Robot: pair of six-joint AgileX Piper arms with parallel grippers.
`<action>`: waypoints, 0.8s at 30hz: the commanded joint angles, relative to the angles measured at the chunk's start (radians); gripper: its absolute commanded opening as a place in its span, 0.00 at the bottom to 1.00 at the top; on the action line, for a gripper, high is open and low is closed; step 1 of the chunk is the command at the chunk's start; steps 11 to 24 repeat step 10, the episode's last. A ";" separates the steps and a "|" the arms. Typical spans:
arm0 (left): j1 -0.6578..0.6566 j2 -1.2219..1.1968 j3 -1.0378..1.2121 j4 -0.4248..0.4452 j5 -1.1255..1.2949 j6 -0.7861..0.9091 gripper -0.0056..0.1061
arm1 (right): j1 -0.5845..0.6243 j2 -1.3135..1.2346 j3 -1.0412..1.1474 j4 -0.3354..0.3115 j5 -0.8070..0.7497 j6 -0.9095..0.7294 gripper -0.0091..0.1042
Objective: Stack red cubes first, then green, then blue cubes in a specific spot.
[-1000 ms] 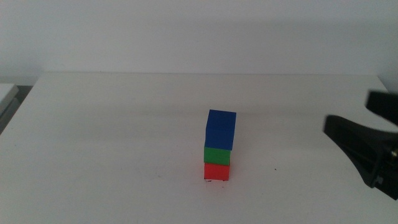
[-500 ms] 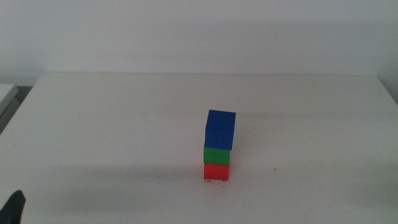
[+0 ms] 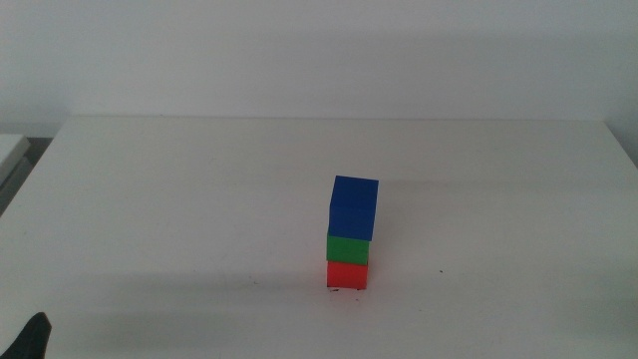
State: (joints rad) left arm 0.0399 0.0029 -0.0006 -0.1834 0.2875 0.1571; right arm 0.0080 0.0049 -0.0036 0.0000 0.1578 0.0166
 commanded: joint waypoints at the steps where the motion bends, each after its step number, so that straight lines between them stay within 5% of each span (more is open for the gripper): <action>1: 0.000 -0.003 0.001 -0.008 -0.015 0.003 0.89 | -0.009 -0.005 0.004 0.000 -0.002 -0.006 0.79; 24: 0.000 -0.003 0.001 -0.008 -0.022 0.003 0.89 | -0.008 -0.005 0.004 0.000 0.000 -0.006 0.79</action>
